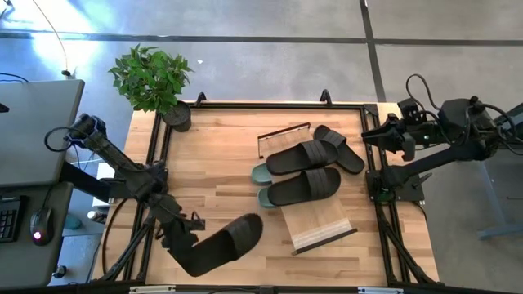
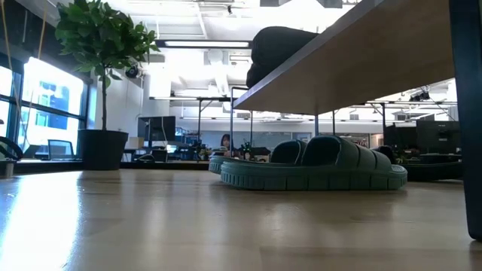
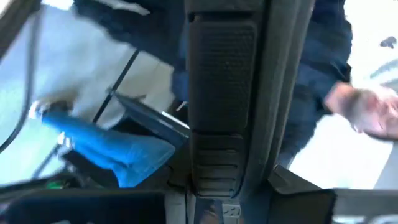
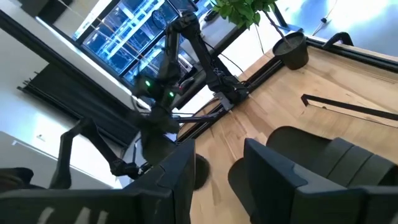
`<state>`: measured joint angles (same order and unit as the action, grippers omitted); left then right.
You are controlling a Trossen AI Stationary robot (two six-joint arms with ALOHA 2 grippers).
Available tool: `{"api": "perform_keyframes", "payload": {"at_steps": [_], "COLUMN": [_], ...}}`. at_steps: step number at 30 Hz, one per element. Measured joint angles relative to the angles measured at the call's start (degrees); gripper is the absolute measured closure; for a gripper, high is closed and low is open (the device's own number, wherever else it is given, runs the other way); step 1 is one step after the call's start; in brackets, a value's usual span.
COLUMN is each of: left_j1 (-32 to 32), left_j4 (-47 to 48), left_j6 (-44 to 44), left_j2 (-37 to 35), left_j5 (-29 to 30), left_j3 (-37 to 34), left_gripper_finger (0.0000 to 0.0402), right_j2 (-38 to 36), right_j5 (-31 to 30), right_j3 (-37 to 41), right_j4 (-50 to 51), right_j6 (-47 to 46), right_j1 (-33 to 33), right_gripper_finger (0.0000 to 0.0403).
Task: Pick and place slides into the shelf
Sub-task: Put the black slides under the shelf
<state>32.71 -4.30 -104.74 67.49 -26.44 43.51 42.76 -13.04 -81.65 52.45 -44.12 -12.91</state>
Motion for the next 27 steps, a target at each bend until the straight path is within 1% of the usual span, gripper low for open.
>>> {"api": "perform_keyframes", "payload": {"at_steps": [2, 5, 7, 8, 10, 12, 15, 20, 25, 27], "left_j1": [-0.02, -0.24, -1.08, -1.53, -2.60, -3.87, -5.86, -8.90, -11.80, -12.91], "left_j4": [-3.69, -18.84, -26.75, -29.62, -32.17, -33.68, -35.82, -48.74, -49.05, -49.69], "left_j6": [-1.84, -4.08, -5.38, -6.23, -7.08, -7.28, -5.53, -3.91, -1.92, -1.07], "left_j2": [1.16, 3.73, 5.95, 7.29, 9.56, 12.27, 16.15, 23.78, 30.52, 33.60], "left_j5": [-1.07, -0.81, -0.80, -0.67, -0.85, -2.09, -6.86, -9.13, -14.17, -16.39], "left_j3": [-3.31, -8.65, -12.14, -13.43, -15.67, -16.21, -16.27, -15.50, -13.36, -11.23], "left_gripper_finger": [0.0332, 0.0332, 0.0332, 0.0332, 0.0332, 0.0332, 0.0332, 0.0332, 0.0333, 0.0333], "right_j2": [0.00, 0.00, 0.23, 0.28, 0.65, 0.80, 1.38, 2.52, 3.31, 3.36], "right_j5": [0.16, 1.20, 1.47, 1.51, 1.51, 1.53, 1.67, 2.46, 2.67, 2.70], "right_j3": [0.00, 0.00, 0.00, 0.00, 0.00, 0.00, 0.02, 0.02, 0.02, 0.02], "right_j4": [0.04, 0.04, 0.03, 0.04, 0.07, 0.11, 0.13, 0.17, 0.44, 0.50], "right_j6": [-0.91, -0.95, -1.10, -1.30, -1.46, -1.50, -1.49, -1.50, -1.50, -1.50], "right_j1": [0.00, 0.00, 0.00, 0.00, 0.00, 0.00, 0.00, 0.00, 0.00, 0.00], "right_gripper_finger": [0.0274, 0.0274, 0.0274, 0.0274, 0.0274, 0.0274, 0.0274, 0.0274, 0.0274, 0.0274]}}
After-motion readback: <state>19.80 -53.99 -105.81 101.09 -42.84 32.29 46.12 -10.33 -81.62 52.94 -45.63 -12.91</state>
